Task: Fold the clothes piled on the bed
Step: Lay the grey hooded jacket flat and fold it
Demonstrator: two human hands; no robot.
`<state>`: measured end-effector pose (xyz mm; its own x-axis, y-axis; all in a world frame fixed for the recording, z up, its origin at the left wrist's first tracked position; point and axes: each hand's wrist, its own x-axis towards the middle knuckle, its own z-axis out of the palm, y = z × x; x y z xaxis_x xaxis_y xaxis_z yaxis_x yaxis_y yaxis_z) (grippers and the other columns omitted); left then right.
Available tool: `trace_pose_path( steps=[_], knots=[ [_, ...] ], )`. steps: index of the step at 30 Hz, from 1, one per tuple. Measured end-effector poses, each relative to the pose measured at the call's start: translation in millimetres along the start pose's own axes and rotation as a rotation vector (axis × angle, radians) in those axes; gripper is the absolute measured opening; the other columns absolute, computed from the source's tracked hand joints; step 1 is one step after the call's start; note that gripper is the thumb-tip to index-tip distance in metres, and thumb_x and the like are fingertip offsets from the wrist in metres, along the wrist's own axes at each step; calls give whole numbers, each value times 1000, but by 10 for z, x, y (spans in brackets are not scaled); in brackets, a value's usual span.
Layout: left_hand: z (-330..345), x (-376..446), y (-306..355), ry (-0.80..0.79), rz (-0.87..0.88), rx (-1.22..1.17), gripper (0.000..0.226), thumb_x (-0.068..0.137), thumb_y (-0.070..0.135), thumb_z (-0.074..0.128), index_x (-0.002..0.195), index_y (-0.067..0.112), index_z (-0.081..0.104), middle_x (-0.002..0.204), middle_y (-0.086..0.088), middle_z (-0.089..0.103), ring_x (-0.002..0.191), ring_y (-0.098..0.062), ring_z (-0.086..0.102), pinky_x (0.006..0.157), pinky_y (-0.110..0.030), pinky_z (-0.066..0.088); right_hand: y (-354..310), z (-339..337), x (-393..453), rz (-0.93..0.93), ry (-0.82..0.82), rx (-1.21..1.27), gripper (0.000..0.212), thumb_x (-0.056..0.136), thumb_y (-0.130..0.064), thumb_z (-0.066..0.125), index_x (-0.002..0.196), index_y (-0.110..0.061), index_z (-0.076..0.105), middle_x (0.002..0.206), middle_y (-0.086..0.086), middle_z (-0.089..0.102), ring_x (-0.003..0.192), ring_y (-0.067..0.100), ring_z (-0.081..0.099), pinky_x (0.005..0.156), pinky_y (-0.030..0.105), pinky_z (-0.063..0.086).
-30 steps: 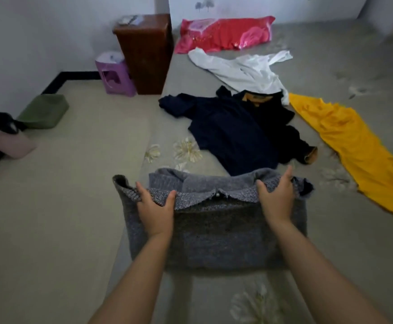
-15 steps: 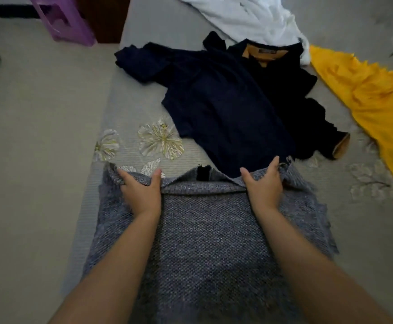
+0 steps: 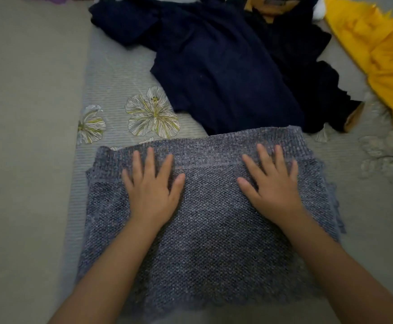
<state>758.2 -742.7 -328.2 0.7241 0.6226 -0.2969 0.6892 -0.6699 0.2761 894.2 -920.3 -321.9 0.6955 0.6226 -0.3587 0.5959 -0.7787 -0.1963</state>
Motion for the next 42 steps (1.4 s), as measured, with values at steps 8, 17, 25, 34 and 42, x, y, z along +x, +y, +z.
trace_pose_path(
  steps=[8, 17, 25, 34, 42],
  knots=[
    [86, 43, -541, -122, -371, 75, 64, 86, 67, 18, 144, 41, 12, 156, -1, -8, 140, -31, -17, 108, -59, -7, 567, 163, 166, 349, -78, -7, 59, 94, -56, 16, 147, -32, 5, 156, -2, -2, 143, 19, -8, 112, 49, -8],
    [61, 58, -642, -79, -393, -71, 63, 89, 60, 28, 145, 38, 9, 156, 1, -4, 141, -34, -9, 109, -56, 9, 652, 170, 117, 325, 79, 155, 63, 93, -53, 33, 146, -22, 19, 156, 5, 8, 143, 22, 4, 113, 47, 4],
    [-12, -548, -985, -92, -527, -333, 94, 75, 72, 48, 146, 33, 2, 137, -26, 38, 124, -42, 39, 103, -50, 35, 945, 313, -633, 612, 146, 603, 86, 71, -60, 62, 137, -12, 35, 135, 20, 45, 122, 36, 46, 100, 51, 39],
    [-155, -788, -918, -173, -397, -634, 92, 82, 32, 64, 146, 30, -1, 150, -4, 28, 132, -28, 36, 106, -35, 29, 947, 280, -716, 474, 2, 901, 88, 80, -30, 67, 147, -32, 10, 147, 6, 33, 129, 28, 40, 106, 49, 34],
    [-251, -1314, -697, -7, -273, -262, 89, 78, 49, 63, 146, 34, 8, 121, -18, 58, 92, -33, 60, 74, -36, 48, 772, 42, -1193, 227, 127, 735, 85, 83, -18, 66, 147, -26, 10, 149, 6, 30, 131, 25, 37, 106, 36, 31]
  ],
)
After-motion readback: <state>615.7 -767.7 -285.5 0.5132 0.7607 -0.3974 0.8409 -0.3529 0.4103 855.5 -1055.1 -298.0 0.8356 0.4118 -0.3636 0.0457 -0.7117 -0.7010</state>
